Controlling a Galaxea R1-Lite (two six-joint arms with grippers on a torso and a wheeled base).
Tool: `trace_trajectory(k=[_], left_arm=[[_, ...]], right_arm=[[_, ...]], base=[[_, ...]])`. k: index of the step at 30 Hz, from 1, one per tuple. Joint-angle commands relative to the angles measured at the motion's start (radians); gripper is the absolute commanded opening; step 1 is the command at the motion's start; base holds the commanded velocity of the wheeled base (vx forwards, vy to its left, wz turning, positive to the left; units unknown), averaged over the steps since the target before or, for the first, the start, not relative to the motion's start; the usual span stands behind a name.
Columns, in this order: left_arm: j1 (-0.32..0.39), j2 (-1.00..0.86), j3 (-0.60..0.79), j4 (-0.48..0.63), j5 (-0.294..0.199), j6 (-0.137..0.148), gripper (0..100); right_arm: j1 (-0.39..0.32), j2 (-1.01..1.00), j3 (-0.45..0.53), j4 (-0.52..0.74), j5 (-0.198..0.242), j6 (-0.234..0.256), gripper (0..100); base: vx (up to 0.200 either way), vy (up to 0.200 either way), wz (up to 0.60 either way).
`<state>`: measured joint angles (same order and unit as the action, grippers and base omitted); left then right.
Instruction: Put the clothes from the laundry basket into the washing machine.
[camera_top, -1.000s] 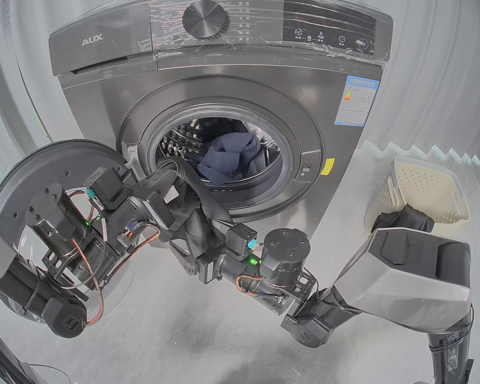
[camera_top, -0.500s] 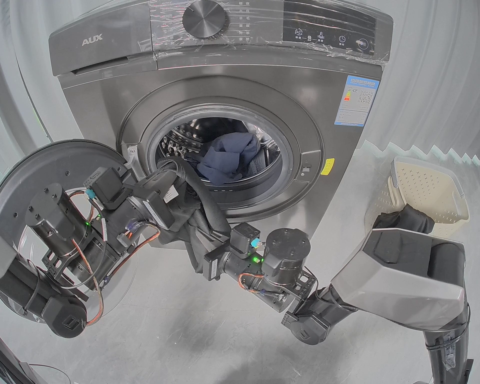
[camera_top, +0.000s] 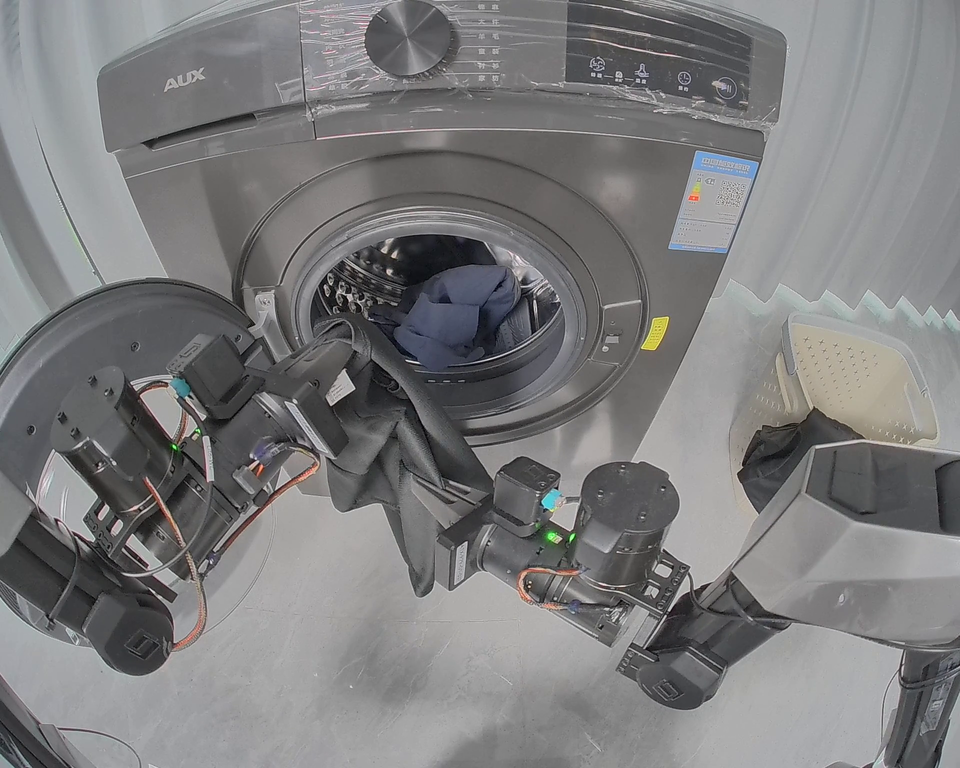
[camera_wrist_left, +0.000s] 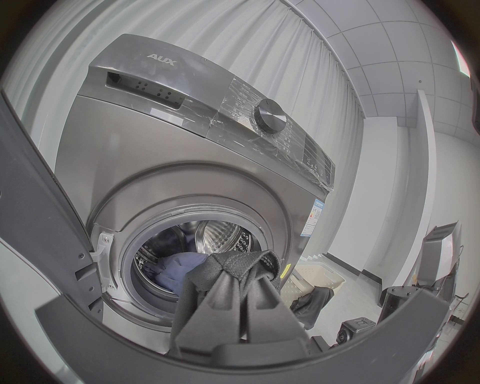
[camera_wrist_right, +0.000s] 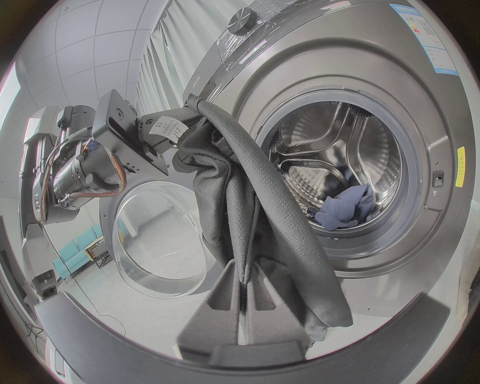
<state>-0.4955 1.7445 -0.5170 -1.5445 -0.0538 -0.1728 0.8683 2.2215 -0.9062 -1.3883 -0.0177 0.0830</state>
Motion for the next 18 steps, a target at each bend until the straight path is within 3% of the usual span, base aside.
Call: trace_trajectory(k=[1,4,5,12,18], left_arm=[[-0.001,-0.005,0.0,0.0,0.0,-0.001,0],[-0.001,-0.006,0.0,0.0,0.0,-0.001,0],[-0.001,-0.006,-0.001,0.0,0.0,-0.001,0],[-0.001,-0.005,-0.006,0.0,0.0,-0.002,0],[-0.001,-0.005,-0.008,0.0,0.0,-0.002,0]], right_arm=[[0.006,-0.016,0.009,0.0,0.001,0.001,0],[0.02,-0.003,0.007,0.0,-0.001,0.003,0],[0.024,0.004,0.007,-0.001,-0.001,0.004,100],[0.069,0.032,0.062,-0.015,0.004,0.006,100],[0.087,0.083,0.021,-0.015,0.012,0.008,100]], base=[[0.0,0.0,0.0],[0.0,0.0,0.0],[0.0,0.0,0.0],[0.0,0.0,0.0],[0.0,0.0,0.0]])
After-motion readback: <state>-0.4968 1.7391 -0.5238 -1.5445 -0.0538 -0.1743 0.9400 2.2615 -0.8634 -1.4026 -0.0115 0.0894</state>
